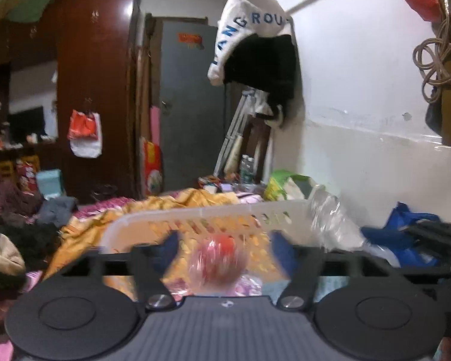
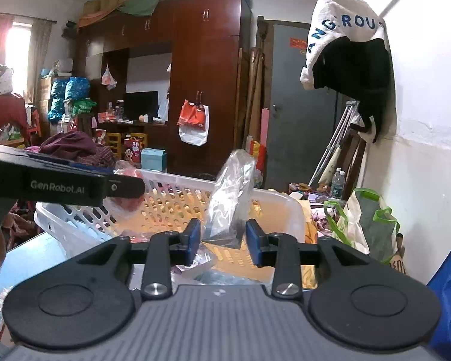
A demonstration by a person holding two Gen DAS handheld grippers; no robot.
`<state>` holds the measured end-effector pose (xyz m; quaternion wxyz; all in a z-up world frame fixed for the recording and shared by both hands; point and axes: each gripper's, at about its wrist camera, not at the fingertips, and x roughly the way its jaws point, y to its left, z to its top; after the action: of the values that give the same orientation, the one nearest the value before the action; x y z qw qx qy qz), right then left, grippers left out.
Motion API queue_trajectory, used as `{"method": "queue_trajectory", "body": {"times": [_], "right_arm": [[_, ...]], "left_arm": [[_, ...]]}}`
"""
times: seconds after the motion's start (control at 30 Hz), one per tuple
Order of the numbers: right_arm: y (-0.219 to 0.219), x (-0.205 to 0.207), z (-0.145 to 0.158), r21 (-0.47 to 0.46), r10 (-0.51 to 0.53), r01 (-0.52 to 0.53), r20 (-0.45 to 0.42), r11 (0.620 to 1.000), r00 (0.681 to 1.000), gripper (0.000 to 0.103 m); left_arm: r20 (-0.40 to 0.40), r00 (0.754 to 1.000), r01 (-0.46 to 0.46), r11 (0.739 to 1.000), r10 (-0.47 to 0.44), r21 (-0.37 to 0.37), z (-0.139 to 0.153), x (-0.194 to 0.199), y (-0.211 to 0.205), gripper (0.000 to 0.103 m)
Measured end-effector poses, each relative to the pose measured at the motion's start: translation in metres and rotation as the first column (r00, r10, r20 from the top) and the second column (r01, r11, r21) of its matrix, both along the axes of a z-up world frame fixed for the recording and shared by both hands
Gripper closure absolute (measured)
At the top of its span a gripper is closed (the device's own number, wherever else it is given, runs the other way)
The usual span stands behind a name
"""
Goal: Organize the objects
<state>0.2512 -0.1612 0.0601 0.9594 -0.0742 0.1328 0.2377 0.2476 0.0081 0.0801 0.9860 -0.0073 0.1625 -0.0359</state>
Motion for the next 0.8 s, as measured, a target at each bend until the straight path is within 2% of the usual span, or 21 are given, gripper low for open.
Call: {"method": "queue_trajectory", "body": {"times": [0.03, 0.07, 0.1, 0.13, 0.2, 0.3, 0.37, 0.43, 0.5, 0.6, 0.67, 0.73, 0.8], "right_arm": [[-0.001, -0.004, 0.002, 0.006, -0.004, 0.004, 0.013, 1.0, 1.0, 0.029], [-0.003, -0.012, 0.005, 0.021, -0.015, 0.014, 0.045, 1.0, 0.999, 0.019], [-0.006, -0.024, 0.006, 0.037, -0.035, 0.032, 0.085, 0.999, 0.996, 0.003], [-0.009, -0.033, 0.008, 0.048, -0.053, 0.048, 0.112, 0.998, 0.992, 0.0], [-0.02, -0.061, 0.005, 0.062, -0.061, 0.052, 0.154, 0.997, 0.986, 0.0], [-0.039, -0.103, -0.014, 0.117, -0.08, 0.065, 0.129, 0.991, 0.988, 0.0], [-0.049, -0.128, -0.032, 0.14, -0.119, 0.111, 0.044, 0.984, 0.992, 0.0], [-0.056, -0.15, -0.048, 0.16, -0.146, 0.144, 0.0, 0.977, 0.989, 0.0], [-0.059, -0.172, -0.067, 0.152, -0.094, 0.095, -0.016, 0.984, 0.995, 0.0], [-0.048, -0.191, -0.088, 0.102, -0.014, 0.016, -0.017, 0.995, 1.0, 0.0], [-0.029, -0.191, -0.095, 0.027, -0.022, 0.022, -0.022, 0.999, 1.0, 0.0], [-0.016, -0.187, -0.097, 0.008, -0.014, 0.014, -0.042, 1.0, 0.999, 0.002], [-0.01, -0.179, -0.097, 0.016, -0.004, 0.005, -0.081, 1.0, 0.997, 0.003]], "left_arm": [[0.025, 1.0, -0.014, 1.0, 0.014, 0.006, 0.004, -0.007, 0.001, 0.024], [0.052, 0.998, -0.021, 1.0, 0.021, 0.007, 0.008, -0.014, 0.003, 0.024], [0.078, 0.997, -0.006, 1.0, 0.007, -0.01, 0.014, -0.026, 0.008, 0.024], [0.102, 0.995, 0.023, 0.999, -0.019, -0.035, 0.02, -0.041, 0.014, 0.024], [0.144, 0.988, 0.057, 0.997, -0.048, -0.056, 0.025, -0.075, 0.025, 0.02], [0.127, 0.99, 0.075, 0.996, -0.069, -0.048, 0.015, -0.127, 0.035, 0.012], [0.123, 0.99, 0.084, 0.994, -0.075, -0.069, -0.005, -0.162, 0.043, 0.012], [0.13, 0.989, 0.089, 0.989, -0.073, -0.117, -0.028, -0.188, 0.052, 0.009], [0.125, 0.989, 0.099, 0.981, -0.079, -0.164, -0.054, -0.205, 0.06, 0.008], [0.101, 0.994, 0.04, 0.993, -0.029, -0.115, -0.079, -0.209, 0.064, 0.008], [0.071, 0.997, -0.006, 0.997, 0.011, -0.072, -0.088, -0.202, 0.064, 0.008], [0.061, 0.998, 0.018, 0.994, -0.011, -0.109, -0.092, -0.196, 0.071, 0.008], [0.078, 0.994, 0.091, 0.985, -0.08, -0.146, -0.093, -0.194, 0.071, 0.008]]}}
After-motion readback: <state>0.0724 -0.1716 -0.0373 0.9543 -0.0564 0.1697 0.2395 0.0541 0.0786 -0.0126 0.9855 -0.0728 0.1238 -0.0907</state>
